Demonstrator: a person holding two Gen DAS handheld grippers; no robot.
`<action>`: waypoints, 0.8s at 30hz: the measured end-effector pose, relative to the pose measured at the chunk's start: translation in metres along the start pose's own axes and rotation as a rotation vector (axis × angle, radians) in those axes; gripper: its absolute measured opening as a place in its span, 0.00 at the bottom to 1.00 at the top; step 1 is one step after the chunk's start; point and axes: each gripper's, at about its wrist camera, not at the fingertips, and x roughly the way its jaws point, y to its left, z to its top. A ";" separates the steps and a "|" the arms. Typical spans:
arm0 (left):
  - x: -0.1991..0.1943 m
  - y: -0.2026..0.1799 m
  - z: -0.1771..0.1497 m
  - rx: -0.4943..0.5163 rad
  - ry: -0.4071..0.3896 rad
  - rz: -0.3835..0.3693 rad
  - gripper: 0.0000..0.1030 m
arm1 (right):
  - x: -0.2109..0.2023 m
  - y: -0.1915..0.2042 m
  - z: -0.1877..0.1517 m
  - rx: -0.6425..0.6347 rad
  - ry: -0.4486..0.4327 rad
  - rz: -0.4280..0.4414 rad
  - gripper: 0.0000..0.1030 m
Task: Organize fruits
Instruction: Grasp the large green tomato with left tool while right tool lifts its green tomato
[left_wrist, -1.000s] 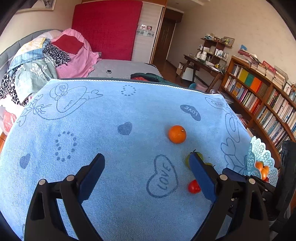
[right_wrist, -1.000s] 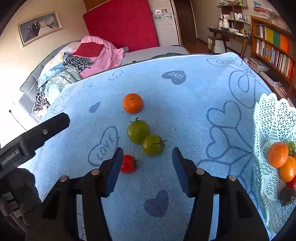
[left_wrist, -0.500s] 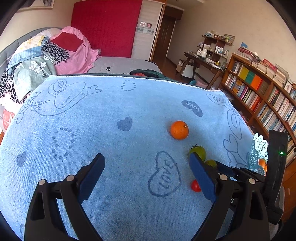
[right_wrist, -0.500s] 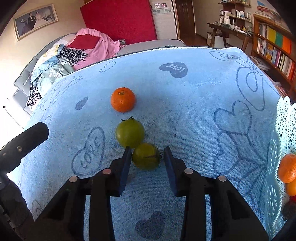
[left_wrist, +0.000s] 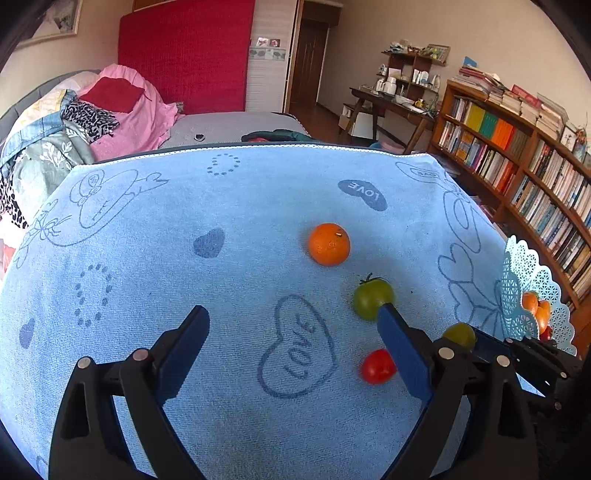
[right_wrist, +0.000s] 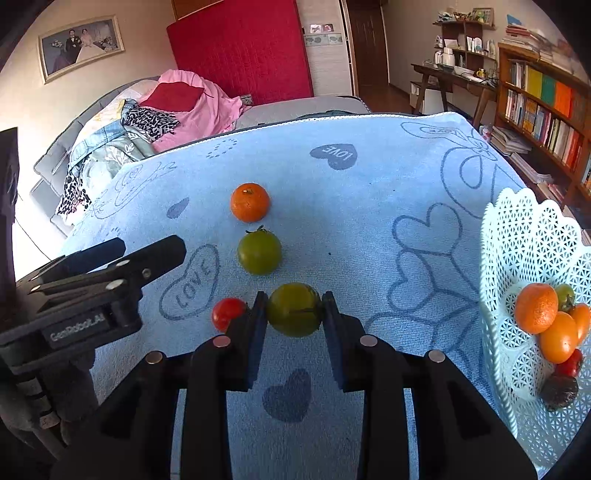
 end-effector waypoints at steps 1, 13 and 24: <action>0.003 -0.003 0.001 0.008 0.003 -0.001 0.89 | -0.004 -0.001 -0.003 0.006 -0.001 0.005 0.30; 0.045 -0.044 0.008 0.076 0.065 -0.066 0.67 | -0.050 -0.021 -0.023 0.063 -0.046 0.013 0.30; 0.069 -0.051 0.007 0.065 0.111 -0.089 0.42 | -0.076 -0.027 -0.029 0.083 -0.088 0.026 0.30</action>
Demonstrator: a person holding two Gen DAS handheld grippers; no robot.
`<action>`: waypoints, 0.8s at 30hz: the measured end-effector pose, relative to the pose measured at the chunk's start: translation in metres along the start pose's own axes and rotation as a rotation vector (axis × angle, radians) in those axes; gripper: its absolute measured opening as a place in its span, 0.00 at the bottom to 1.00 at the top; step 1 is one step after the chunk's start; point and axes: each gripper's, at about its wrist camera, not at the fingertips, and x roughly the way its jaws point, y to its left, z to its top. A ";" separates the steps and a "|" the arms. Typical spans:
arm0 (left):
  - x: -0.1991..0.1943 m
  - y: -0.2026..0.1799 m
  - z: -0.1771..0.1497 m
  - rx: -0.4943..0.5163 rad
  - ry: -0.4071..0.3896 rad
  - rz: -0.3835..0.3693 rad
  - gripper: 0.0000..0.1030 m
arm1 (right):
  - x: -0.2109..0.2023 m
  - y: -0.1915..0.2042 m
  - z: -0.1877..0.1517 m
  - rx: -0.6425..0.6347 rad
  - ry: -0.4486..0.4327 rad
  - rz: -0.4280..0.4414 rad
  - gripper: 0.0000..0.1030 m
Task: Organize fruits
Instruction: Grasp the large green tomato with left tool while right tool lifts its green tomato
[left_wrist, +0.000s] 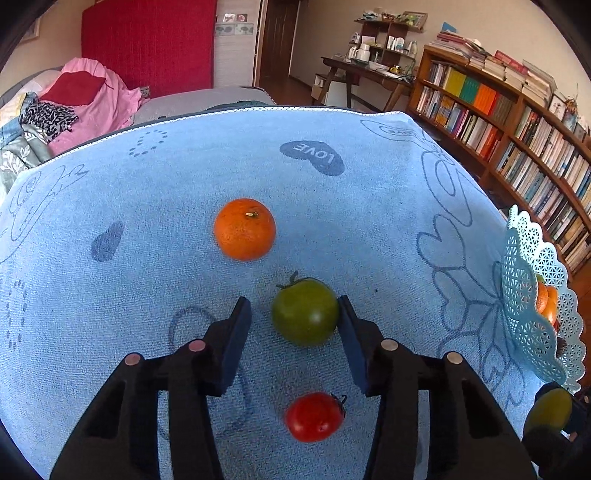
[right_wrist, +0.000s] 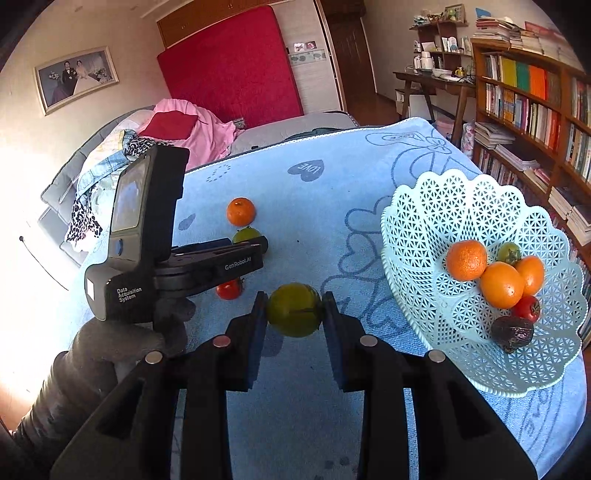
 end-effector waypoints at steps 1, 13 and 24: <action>0.000 -0.001 0.000 0.001 0.001 -0.013 0.36 | -0.002 0.000 0.000 0.002 -0.004 0.001 0.30; -0.030 -0.011 -0.010 -0.012 -0.035 -0.029 0.34 | -0.048 -0.027 0.001 0.078 -0.101 -0.030 0.30; -0.080 -0.038 -0.010 0.003 -0.158 -0.030 0.34 | -0.076 -0.067 0.012 0.128 -0.153 -0.180 0.30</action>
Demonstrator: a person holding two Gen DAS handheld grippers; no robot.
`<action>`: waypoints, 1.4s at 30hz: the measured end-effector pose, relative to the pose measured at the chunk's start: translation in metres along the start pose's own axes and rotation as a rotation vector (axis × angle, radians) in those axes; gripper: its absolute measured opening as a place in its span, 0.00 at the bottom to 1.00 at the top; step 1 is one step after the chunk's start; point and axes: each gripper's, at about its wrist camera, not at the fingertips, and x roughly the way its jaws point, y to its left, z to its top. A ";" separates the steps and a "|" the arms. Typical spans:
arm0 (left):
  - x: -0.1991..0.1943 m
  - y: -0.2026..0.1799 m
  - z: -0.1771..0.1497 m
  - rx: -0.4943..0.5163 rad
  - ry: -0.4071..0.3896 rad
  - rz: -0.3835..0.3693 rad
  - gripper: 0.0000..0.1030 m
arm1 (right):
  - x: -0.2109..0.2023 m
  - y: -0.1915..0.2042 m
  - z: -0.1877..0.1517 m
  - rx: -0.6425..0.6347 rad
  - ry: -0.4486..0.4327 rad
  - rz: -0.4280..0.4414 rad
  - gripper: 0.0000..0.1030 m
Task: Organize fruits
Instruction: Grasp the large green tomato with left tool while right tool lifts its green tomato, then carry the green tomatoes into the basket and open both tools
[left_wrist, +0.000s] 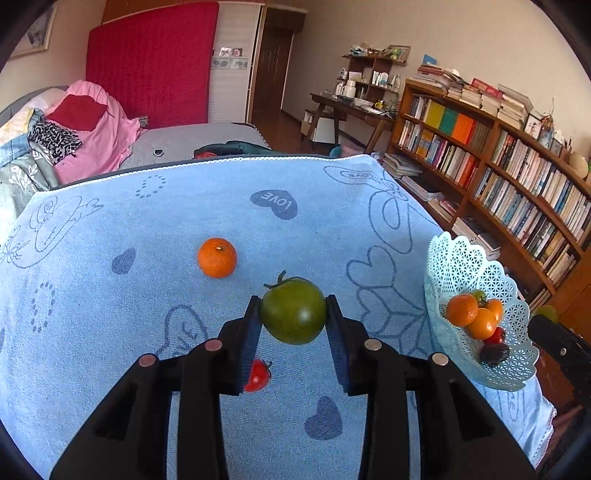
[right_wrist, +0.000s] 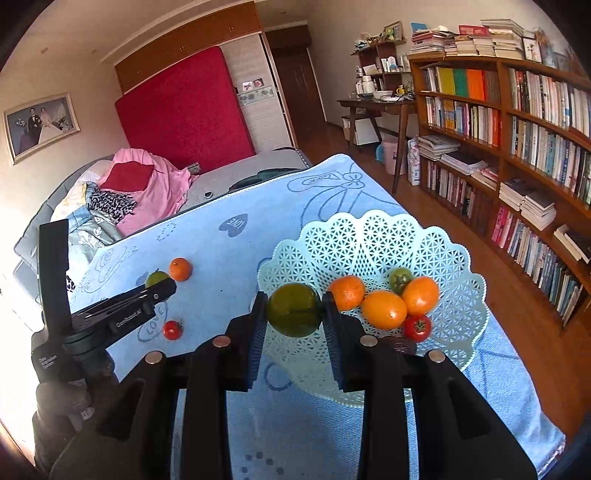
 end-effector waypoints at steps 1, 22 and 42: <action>-0.004 -0.002 0.000 0.004 -0.010 -0.007 0.34 | -0.002 -0.002 0.001 0.001 -0.002 -0.013 0.30; -0.037 0.000 -0.011 0.017 -0.064 -0.049 0.34 | 0.003 -0.024 -0.013 0.082 0.025 -0.096 0.30; -0.019 -0.020 -0.017 0.059 -0.014 -0.025 0.34 | 0.025 -0.031 -0.021 0.065 0.048 -0.022 0.50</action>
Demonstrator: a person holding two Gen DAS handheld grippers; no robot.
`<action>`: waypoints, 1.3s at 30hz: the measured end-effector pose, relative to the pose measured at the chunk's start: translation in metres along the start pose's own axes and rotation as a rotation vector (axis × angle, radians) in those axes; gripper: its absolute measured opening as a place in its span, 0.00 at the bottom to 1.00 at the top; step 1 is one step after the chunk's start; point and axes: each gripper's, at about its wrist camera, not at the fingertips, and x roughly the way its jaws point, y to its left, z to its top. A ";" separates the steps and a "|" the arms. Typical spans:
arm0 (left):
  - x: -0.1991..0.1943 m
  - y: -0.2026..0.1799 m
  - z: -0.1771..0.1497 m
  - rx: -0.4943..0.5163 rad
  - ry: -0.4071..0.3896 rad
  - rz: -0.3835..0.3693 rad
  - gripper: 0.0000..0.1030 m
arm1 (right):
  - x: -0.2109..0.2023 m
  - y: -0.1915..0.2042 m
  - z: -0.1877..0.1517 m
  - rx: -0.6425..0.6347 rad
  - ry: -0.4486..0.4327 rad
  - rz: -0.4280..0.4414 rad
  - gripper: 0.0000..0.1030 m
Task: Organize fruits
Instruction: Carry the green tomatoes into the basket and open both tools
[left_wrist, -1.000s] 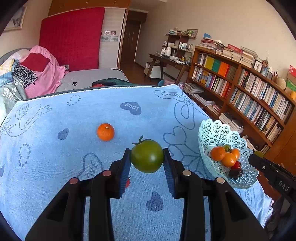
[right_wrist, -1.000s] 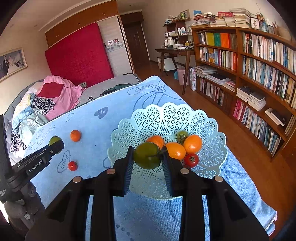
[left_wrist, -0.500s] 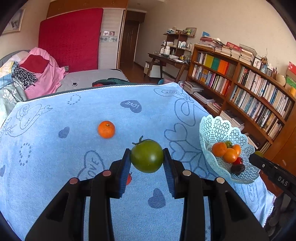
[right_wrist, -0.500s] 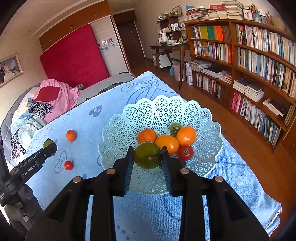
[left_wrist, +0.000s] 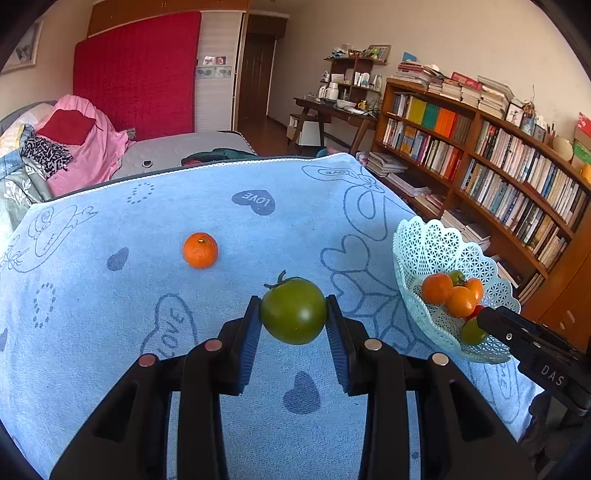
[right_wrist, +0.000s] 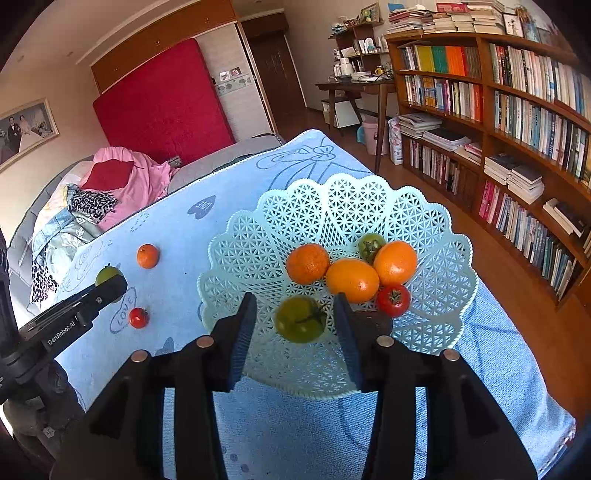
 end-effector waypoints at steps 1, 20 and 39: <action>-0.001 -0.003 0.001 0.006 -0.002 -0.003 0.34 | -0.002 -0.002 0.000 0.000 -0.006 0.001 0.50; 0.017 -0.085 0.008 0.136 0.020 -0.122 0.34 | -0.032 -0.038 0.003 0.085 -0.073 0.014 0.50; 0.025 -0.092 0.011 0.127 0.022 -0.149 0.56 | -0.037 -0.044 0.005 0.094 -0.075 0.022 0.51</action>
